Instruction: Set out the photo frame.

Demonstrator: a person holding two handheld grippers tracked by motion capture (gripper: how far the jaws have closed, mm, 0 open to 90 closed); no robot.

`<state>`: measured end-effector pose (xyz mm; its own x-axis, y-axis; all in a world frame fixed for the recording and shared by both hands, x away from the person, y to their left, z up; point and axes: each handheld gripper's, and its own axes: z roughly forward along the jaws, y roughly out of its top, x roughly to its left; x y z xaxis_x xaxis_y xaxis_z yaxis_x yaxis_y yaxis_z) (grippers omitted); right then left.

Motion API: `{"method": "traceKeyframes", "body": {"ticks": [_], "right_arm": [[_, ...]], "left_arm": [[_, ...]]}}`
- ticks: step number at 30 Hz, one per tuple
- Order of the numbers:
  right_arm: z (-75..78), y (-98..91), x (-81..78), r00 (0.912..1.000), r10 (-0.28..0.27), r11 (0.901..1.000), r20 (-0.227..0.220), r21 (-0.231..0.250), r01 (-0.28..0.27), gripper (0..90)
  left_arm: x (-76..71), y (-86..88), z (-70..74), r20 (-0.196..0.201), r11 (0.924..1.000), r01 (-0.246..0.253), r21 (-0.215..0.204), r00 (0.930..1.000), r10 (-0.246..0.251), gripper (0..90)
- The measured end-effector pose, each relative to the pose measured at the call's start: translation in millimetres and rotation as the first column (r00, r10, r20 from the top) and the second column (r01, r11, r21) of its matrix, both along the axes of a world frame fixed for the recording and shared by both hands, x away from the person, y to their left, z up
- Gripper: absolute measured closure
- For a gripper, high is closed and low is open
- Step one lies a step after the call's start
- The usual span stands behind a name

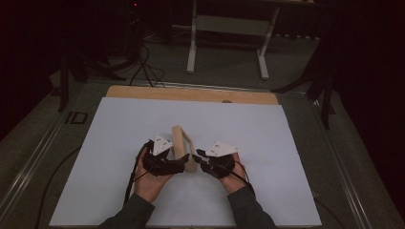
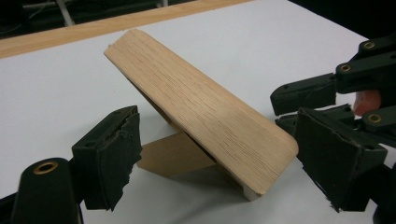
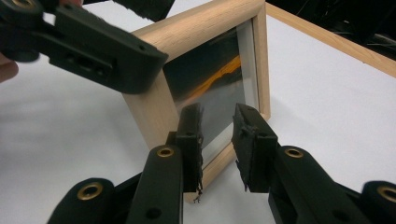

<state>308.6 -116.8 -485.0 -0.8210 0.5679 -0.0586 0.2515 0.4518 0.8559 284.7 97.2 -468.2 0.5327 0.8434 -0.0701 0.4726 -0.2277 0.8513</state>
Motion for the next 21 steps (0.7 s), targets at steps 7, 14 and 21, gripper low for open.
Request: {"method": "traceKeyframes", "body": {"ticks": [7, 14, 21], "right_arm": [[2.1, -4.1, 1.3, 0.9999, -0.011, 0.9999, 0.000, 0.006, 0.011, 71.5], [8.4, -16.3, 5.3, 0.9989, -0.045, 0.9983, 0.009, 0.038, 0.045, 70.7], [14.7, -27.6, 8.1, 0.9969, -0.076, 0.9949, 0.017, 0.067, 0.075, 70.4]], "left_arm": [[5.2, -4.2, -5.6, -0.015, 1.0000, -0.002, 0.008, 0.9999, 0.002, 16.8], [8.7, -7.5, -8.8, -0.035, 1.0000, 0.002, 0.002, 0.9994, -0.002, 21.3], [11.7, -7.9, -11.0, -0.067, 0.9996, 0.006, -0.028, 0.9977, -0.008, 25.5]]}}
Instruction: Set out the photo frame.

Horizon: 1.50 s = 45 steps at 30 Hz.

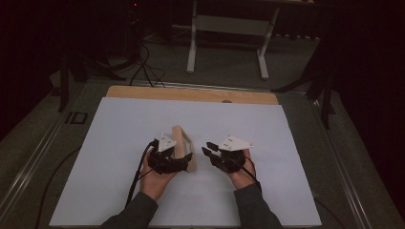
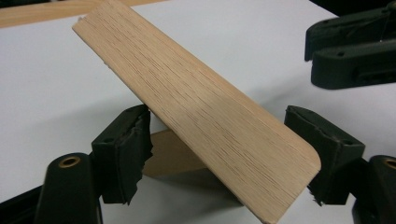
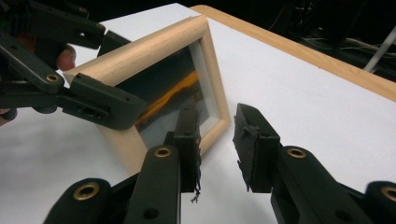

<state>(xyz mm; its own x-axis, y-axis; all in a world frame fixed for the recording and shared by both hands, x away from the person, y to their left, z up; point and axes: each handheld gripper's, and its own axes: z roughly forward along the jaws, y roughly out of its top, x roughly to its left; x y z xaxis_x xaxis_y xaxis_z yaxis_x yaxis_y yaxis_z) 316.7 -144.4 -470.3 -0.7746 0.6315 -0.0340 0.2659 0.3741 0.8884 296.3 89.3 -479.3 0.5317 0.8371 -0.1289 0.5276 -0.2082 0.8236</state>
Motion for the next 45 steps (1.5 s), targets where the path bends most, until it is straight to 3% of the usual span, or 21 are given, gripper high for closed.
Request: {"method": "traceKeyframes", "body": {"ticks": [10, 26, 32, 45], "right_arm": [[2.7, -3.6, 0.6, 0.9999, -0.011, 0.9999, 0.004, 0.008, 0.011, 70.3], [4.3, -6.7, 1.6, 0.9996, -0.027, 0.9995, 0.011, 0.016, 0.027, 69.1], [5.0, -7.5, 1.5, 0.9994, -0.034, 0.9993, 0.012, 0.019, 0.033, 69.0], [6.4, -9.9, 2.1, 0.9986, -0.050, 0.9984, 0.019, 0.027, 0.049, 69.6]], "left_arm": [[-0.1, 1.6, 1.1, -0.019, 0.9999, 0.009, -0.011, 0.9998, -0.009, 32.7], [-1.1, 5.4, 3.2, -0.003, 1.0000, 0.006, 0.004, 1.0000, -0.006, 46.1], [-2.9, 4.3, 3.8, 0.003, 0.9993, 0.037, 0.000, 0.9993, -0.037, 56.2], [-8.6, -4.8, 3.8, 0.034, 0.9954, 0.077, 0.056, 0.9963, -0.079, 60.7]]}}
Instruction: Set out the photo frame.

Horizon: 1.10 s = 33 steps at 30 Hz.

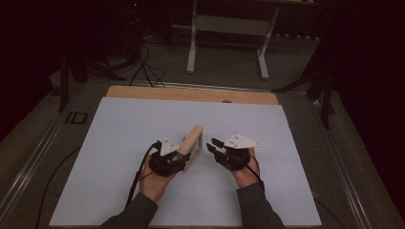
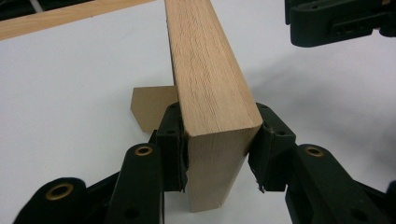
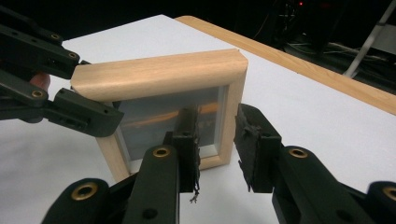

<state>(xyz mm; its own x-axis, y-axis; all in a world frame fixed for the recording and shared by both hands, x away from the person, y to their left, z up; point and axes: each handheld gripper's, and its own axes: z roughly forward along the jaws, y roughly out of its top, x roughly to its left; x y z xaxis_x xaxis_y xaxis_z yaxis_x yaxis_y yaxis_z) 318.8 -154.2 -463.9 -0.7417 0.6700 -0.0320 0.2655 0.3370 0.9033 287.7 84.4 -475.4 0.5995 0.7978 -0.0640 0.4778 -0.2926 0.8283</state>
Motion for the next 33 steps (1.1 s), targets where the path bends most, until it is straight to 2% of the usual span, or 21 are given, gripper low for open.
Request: {"method": "traceKeyframes", "body": {"ticks": [6, 9, 16, 22, 29, 33], "right_arm": [[1.0, -1.6, -0.3, 0.9998, -0.015, 0.9998, 0.009, 0.009, 0.015, 71.2], [1.9, -1.8, -0.9, 0.9995, -0.024, 0.9996, 0.019, 0.015, 0.024, 74.6], [4.8, -4.9, -1.1, 0.9985, -0.046, 0.9988, 0.029, 0.019, 0.045, 82.6], [7.6, -6.2, -1.9, 0.9966, -0.071, 0.9974, 0.043, 0.017, 0.070, 88.8], [10.3, -9.7, -1.4, 0.9954, -0.083, 0.9963, 0.046, 0.023, 0.082, 89.5], [9.7, -8.6, -1.4, 0.9952, -0.087, 0.9961, 0.045, 0.019, 0.086, 89.6]], "left_arm": [[-2.6, -2.9, -0.6, 0.018, 0.9997, 0.018, 0.016, 0.9997, -0.018, 60.7], [-4.4, -4.8, -0.8, 0.029, 0.9989, 0.033, 0.032, 0.9990, -0.034, 60.7], [-9.7, -9.9, -1.4, 0.040, 0.9964, 0.076, 0.037, 0.9962, -0.077, 60.7], [-16.3, -17.9, -2.3, 0.064, 0.9898, 0.133, 0.049, 0.9886, -0.136, 60.7], [-21.7, -22.8, -2.1, 0.076, 0.9832, 0.169, 0.069, 0.9818, -0.174, 60.6], [-26.8, -27.4, -2.1, 0.087, 0.9766, 0.197, 0.087, 0.9751, -0.204, 60.6]]}}
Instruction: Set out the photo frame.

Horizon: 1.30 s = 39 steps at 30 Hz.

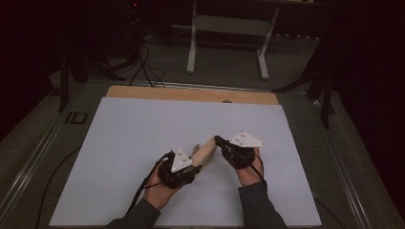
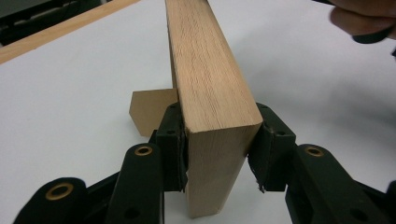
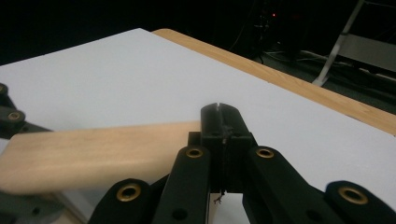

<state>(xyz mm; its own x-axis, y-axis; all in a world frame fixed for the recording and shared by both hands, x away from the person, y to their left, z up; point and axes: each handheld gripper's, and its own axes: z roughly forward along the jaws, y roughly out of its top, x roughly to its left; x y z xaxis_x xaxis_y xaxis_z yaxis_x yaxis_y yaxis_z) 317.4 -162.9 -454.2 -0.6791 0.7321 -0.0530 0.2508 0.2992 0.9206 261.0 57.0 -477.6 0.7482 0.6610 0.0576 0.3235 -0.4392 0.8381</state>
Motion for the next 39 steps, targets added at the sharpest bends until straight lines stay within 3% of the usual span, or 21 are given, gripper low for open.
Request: {"method": "traceKeyframes", "body": {"ticks": [10, 20, 39], "right_arm": [[0.1, -1.6, 1.0, 1.0000, -0.007, 0.9999, -0.001, -0.010, 0.007, 89.7], [-0.8, -1.2, 2.1, 0.9999, -0.012, 0.9997, -0.011, -0.020, 0.011, 89.7], [0.2, 1.2, 1.8, 0.9996, -0.021, 0.9994, -0.018, -0.028, 0.020, 89.8]], "left_arm": [[-11.1, -10.8, -0.4, 0.048, 0.9979, 0.047, 0.045, 0.9976, -0.049, 60.4], [-10.3, -9.9, 0.3, 0.037, 0.9978, 0.053, 0.041, 0.9978, -0.054, 60.3], [0.0, 4.7, 1.8, 0.008, 0.9993, -0.017, 0.034, 0.9998, 0.017, 58.5]]}}
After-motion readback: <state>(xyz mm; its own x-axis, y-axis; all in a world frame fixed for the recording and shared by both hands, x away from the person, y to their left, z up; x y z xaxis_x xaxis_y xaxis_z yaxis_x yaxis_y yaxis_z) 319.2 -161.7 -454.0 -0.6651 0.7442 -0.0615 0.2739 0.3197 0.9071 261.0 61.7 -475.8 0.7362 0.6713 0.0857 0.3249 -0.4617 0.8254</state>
